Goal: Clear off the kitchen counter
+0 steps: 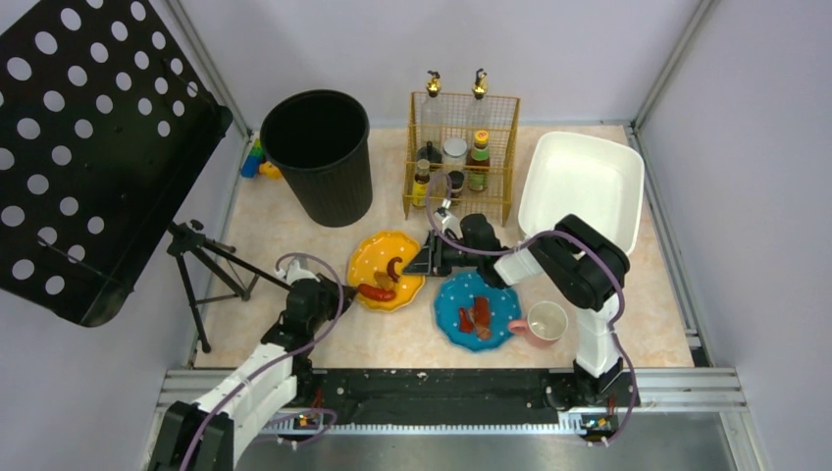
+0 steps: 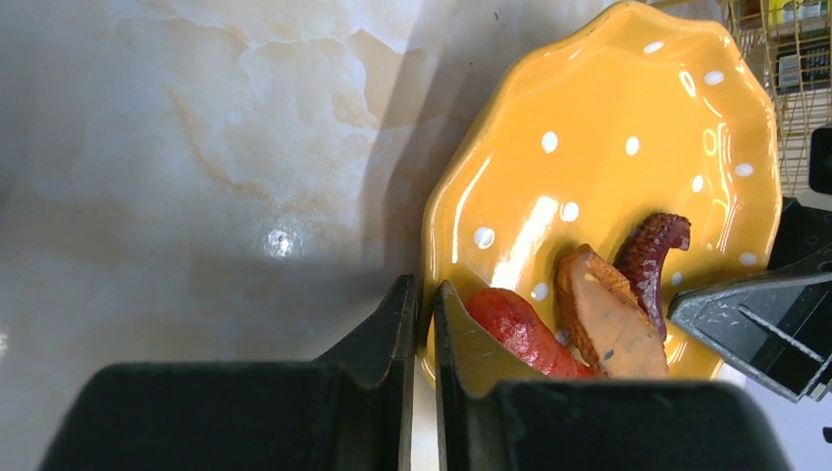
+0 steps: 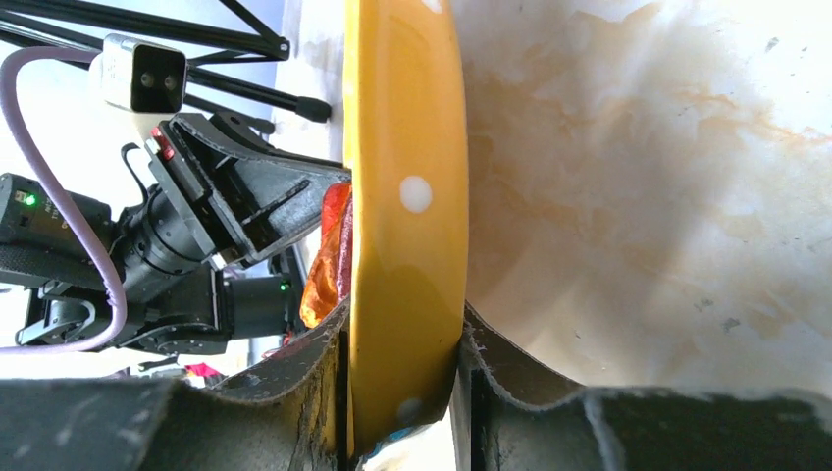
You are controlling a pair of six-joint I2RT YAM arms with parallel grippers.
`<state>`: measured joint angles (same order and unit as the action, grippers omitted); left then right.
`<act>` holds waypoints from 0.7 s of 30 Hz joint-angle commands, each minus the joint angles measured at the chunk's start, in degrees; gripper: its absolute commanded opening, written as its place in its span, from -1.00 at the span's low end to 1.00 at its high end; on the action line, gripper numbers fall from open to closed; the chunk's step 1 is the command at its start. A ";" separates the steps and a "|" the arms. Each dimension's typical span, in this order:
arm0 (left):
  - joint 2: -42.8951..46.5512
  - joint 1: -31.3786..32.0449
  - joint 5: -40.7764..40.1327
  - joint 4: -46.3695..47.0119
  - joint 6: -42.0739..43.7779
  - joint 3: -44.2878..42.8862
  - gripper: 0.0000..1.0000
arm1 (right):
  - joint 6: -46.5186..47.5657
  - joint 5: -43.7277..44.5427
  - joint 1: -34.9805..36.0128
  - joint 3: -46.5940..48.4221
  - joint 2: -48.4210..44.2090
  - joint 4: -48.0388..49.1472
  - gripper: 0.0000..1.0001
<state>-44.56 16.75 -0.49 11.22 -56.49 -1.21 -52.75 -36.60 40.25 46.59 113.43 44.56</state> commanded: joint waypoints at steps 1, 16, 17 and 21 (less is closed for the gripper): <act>2.49 1.35 8.19 -9.91 0.67 1.77 -0.77 | -0.33 -7.89 5.24 0.40 -0.58 6.15 -1.00; 9.19 1.34 7.30 -17.70 2.66 -3.36 -0.16 | -7.31 -7.42 2.96 -2.23 -1.68 12.02 -1.00; 9.44 1.35 7.31 -17.99 2.69 -3.51 -0.16 | -7.85 -7.40 2.79 -2.42 -1.68 12.45 -1.00; 10.90 1.35 7.37 -20.18 2.60 -4.72 -0.15 | -11.13 -7.30 2.38 -3.35 -1.55 16.42 -1.00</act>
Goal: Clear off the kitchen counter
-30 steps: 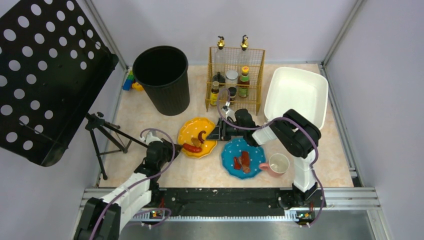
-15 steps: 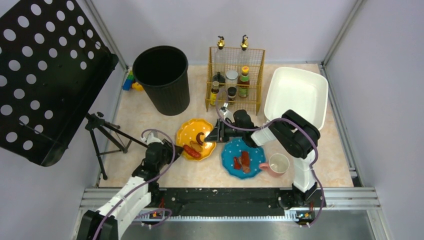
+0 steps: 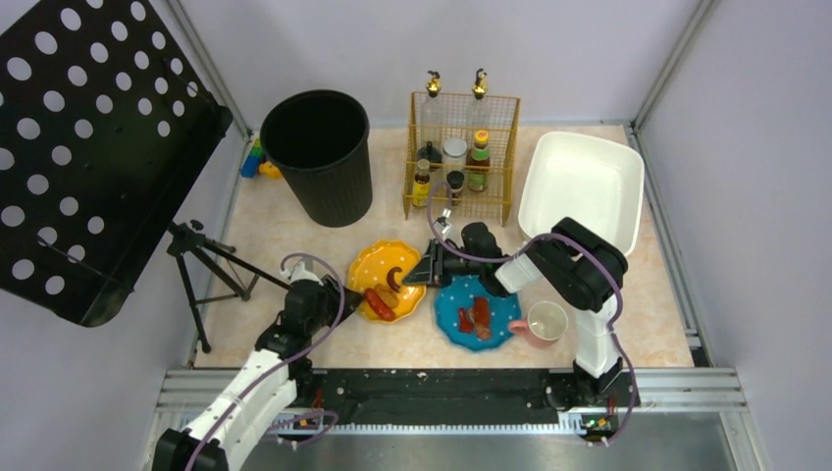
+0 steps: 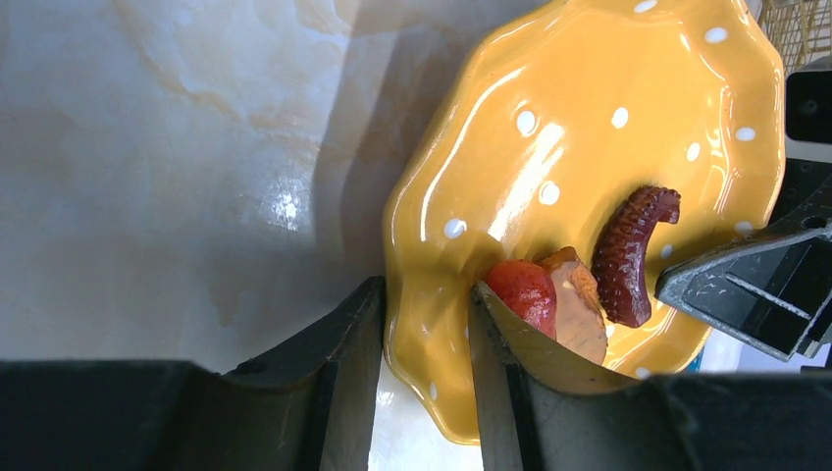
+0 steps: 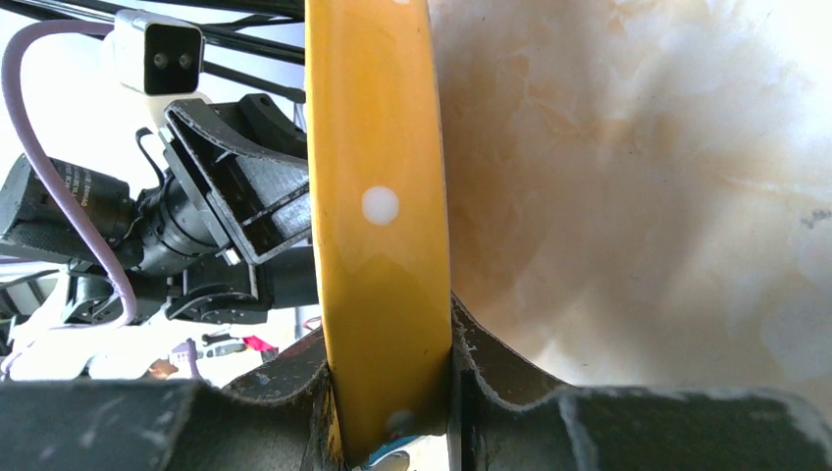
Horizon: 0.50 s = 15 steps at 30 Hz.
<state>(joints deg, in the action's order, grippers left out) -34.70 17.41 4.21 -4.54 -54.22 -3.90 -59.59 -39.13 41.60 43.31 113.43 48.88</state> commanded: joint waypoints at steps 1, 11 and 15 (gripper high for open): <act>1.59 0.69 2.53 -5.10 0.32 -2.41 -0.15 | -5.03 -4.71 1.02 -0.25 -1.47 12.93 -1.00; 7.13 0.62 0.02 -12.86 0.70 -6.90 -0.08 | -8.34 -3.59 0.63 -1.50 -2.47 16.61 -1.00; 9.22 0.69 -1.30 -14.79 0.61 -7.62 -0.07 | -9.78 -3.22 0.25 -2.29 -3.22 17.89 -1.00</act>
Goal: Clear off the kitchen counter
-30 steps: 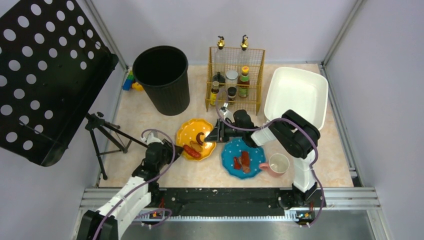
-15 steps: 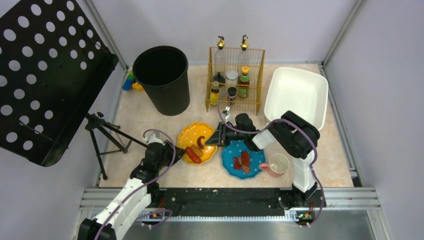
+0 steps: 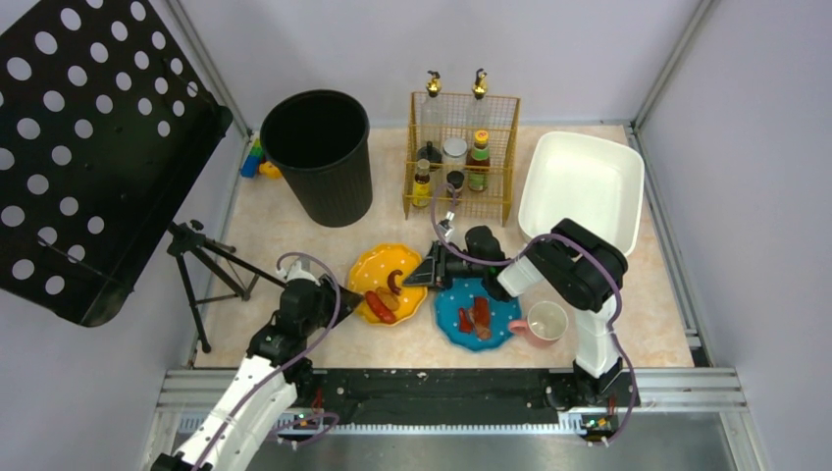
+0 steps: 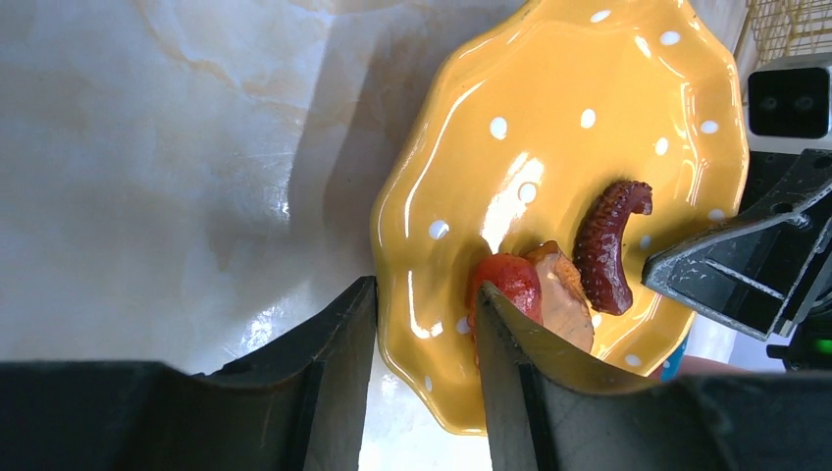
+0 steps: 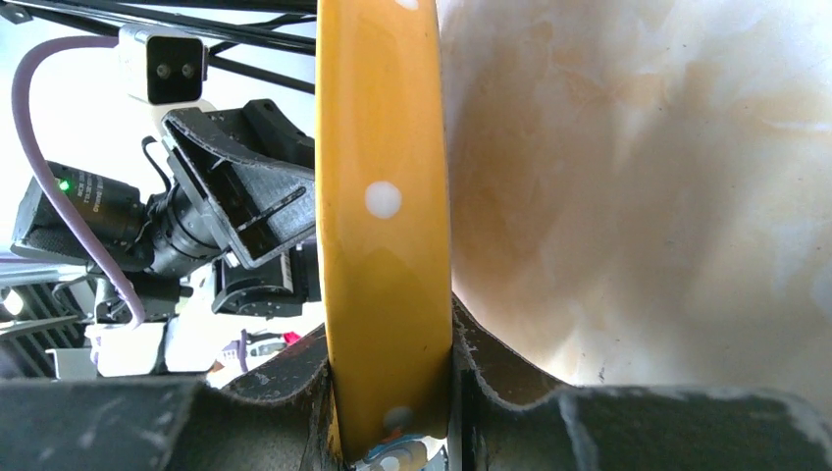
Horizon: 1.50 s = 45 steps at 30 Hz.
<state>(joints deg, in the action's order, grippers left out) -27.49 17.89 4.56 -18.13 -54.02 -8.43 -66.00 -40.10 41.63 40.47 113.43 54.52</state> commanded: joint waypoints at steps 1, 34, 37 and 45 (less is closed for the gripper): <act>2.42 0.16 -1.92 -1.59 0.41 -3.23 -0.07 | -3.62 -2.23 0.01 0.31 -3.41 12.55 -1.00; 11.60 0.14 -3.98 -16.96 -3.16 -21.55 -0.15 | -7.65 2.97 -3.63 0.94 -19.34 5.57 -1.00; 13.19 0.17 -3.98 -17.05 -3.42 -22.46 -0.44 | -8.03 3.51 -4.60 1.90 -19.97 4.93 -1.00; 14.92 0.22 -4.00 -18.51 -2.83 -23.05 -1.00 | -6.09 4.26 -5.88 7.65 -23.37 -2.69 -1.00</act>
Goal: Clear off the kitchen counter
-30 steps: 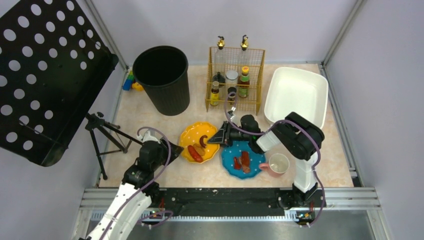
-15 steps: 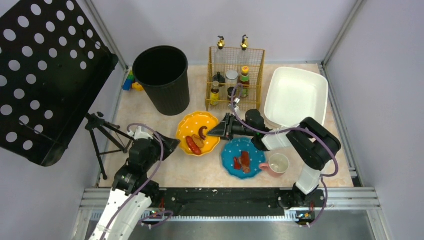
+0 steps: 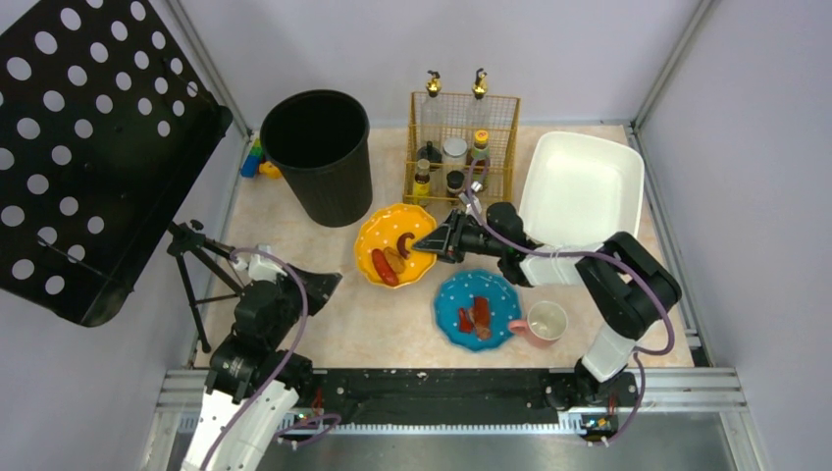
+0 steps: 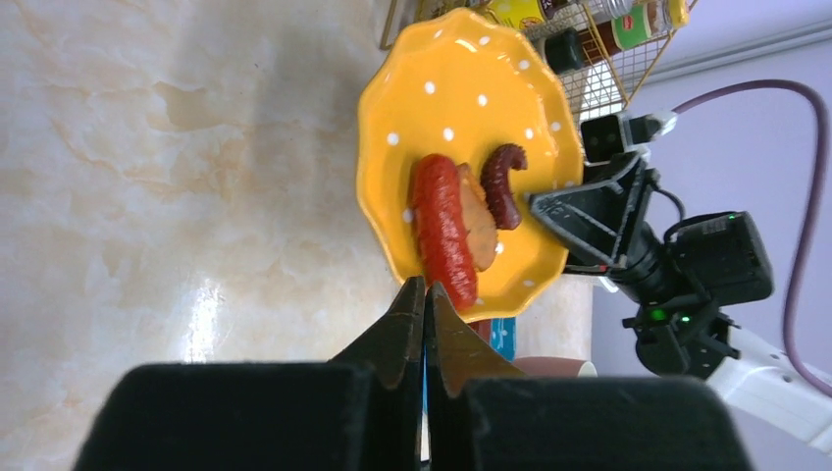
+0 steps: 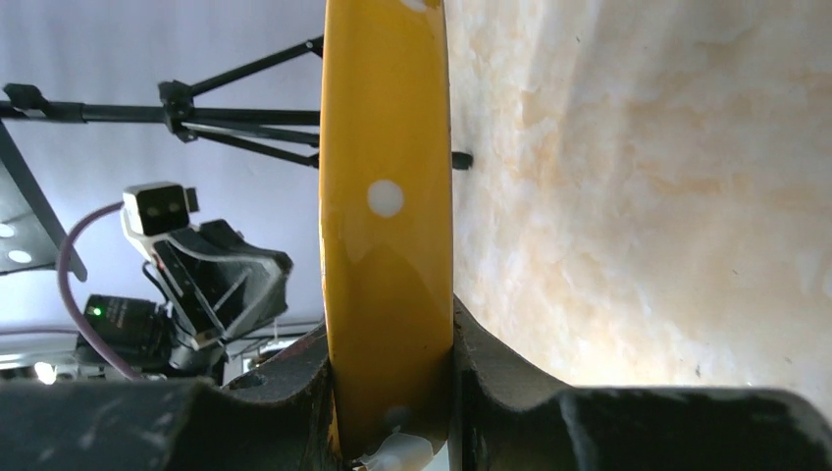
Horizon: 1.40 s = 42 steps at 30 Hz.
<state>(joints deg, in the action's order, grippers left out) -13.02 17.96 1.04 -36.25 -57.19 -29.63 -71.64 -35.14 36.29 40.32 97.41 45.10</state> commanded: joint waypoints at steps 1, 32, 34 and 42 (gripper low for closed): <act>0.51 0.14 -0.50 -0.37 0.40 -1.65 -1.00 | -0.50 -0.66 -0.65 8.52 -7.57 6.05 -1.00; 3.01 0.14 1.51 0.52 0.50 2.10 -0.07 | 0.91 0.86 -5.02 38.17 -8.62 -16.38 -1.00; 3.06 0.15 1.64 0.51 0.58 2.27 0.11 | 0.82 1.11 -5.11 41.50 -6.70 -17.84 -1.00; 2.05 0.13 2.05 0.75 1.35 2.47 0.28 | -1.11 3.92 -5.17 54.09 1.70 -21.69 -1.00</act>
<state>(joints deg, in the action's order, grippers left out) -10.61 17.96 2.15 -37.34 -56.86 -27.51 -69.80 -33.67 31.81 86.26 97.89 16.64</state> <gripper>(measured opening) 0.638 0.289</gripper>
